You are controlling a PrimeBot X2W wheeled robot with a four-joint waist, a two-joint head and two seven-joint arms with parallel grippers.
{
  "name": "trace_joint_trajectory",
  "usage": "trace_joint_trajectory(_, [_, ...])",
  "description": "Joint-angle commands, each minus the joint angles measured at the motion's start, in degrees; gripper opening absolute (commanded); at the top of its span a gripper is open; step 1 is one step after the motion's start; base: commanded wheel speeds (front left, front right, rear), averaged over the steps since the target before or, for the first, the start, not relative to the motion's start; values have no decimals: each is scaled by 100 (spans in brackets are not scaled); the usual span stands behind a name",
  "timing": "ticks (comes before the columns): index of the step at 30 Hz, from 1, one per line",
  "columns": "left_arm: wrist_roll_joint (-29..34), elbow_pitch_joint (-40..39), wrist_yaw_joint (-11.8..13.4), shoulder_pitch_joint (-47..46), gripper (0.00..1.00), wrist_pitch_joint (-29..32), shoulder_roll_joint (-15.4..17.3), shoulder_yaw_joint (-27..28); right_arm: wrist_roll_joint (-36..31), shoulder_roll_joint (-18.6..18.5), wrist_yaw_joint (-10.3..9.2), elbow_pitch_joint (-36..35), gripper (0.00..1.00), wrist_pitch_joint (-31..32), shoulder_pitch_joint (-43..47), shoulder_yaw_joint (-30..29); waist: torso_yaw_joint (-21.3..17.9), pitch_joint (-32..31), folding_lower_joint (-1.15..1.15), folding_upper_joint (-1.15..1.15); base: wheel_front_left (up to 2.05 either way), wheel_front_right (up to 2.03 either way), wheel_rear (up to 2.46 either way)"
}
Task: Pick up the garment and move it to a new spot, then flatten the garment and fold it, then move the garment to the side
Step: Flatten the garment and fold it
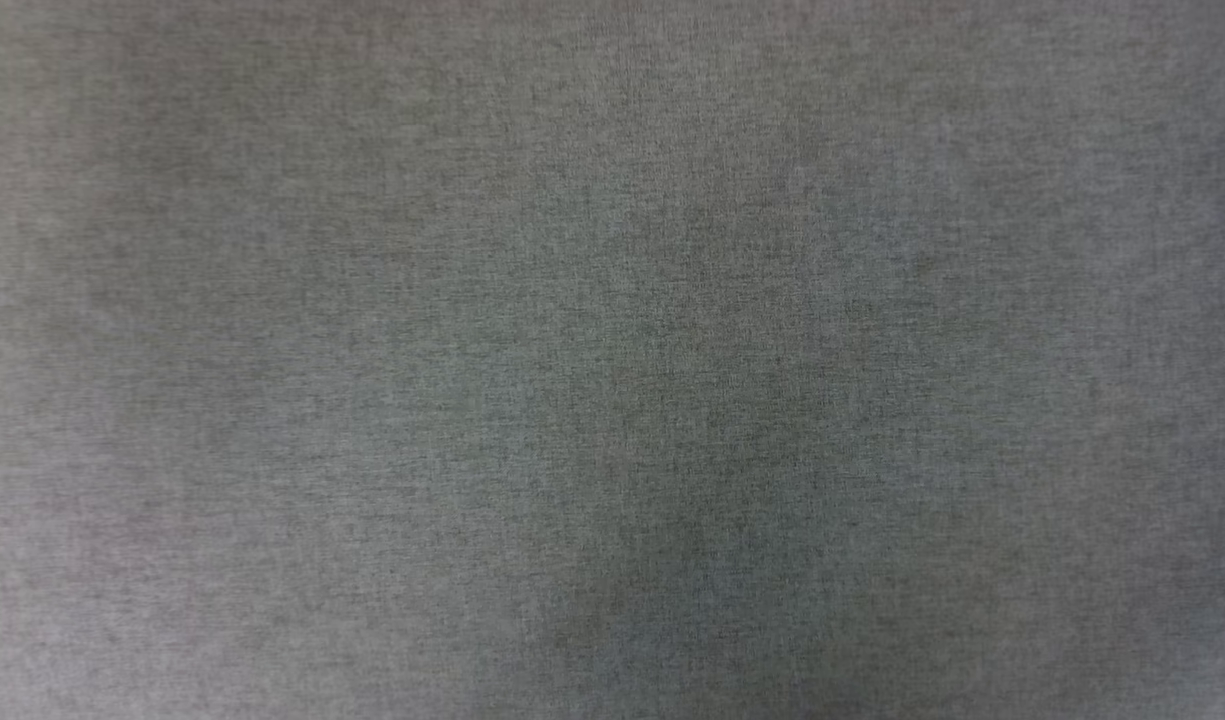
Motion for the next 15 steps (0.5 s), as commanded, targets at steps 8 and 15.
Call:
trace_joint_trajectory(8, [-270,402,-160,442,0,26,-118,-12,350,-102,-6,300,0,40,-61,576,21,94,-1,0,0,0,0])
trace_joint_trajectory(15, [-594,646,-343,1324,0,-70,-191,-11,785,-266,-6,256,0,-24,660,1157,123,-393,-1,0,0,0,0])
